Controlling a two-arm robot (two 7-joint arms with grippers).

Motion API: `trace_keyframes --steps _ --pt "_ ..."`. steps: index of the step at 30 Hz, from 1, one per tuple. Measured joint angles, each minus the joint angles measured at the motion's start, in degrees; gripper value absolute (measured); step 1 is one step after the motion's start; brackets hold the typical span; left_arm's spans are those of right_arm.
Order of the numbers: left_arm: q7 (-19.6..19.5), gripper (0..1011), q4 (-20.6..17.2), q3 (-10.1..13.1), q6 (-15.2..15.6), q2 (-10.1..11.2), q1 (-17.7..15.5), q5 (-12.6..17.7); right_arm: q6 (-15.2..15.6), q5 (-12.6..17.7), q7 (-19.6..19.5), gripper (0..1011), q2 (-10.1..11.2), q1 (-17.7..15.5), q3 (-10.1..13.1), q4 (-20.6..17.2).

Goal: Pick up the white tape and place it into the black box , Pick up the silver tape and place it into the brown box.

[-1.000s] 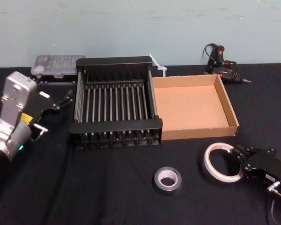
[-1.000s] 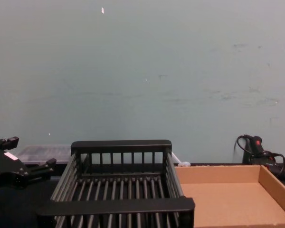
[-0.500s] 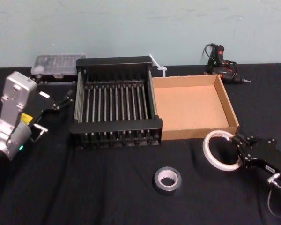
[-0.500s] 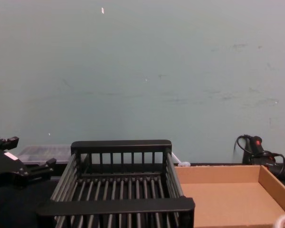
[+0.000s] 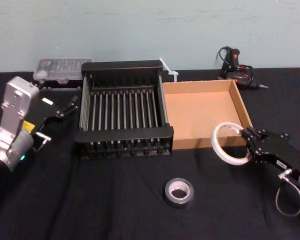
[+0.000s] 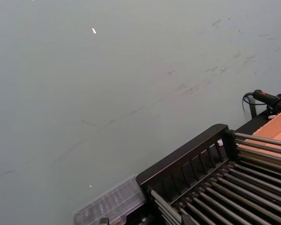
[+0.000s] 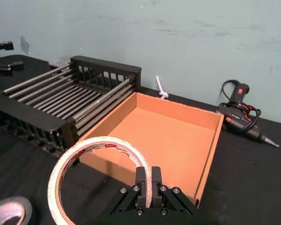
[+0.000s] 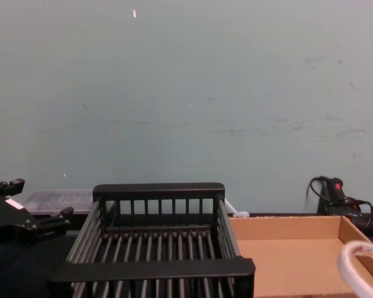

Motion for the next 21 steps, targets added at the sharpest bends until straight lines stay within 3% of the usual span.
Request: trace_keyframes --steps 21 --pt "0.00 1001 0.00 0.00 0.00 0.00 0.00 0.00 0.04 0.58 0.45 77 -2.05 7.62 -3.20 5.03"
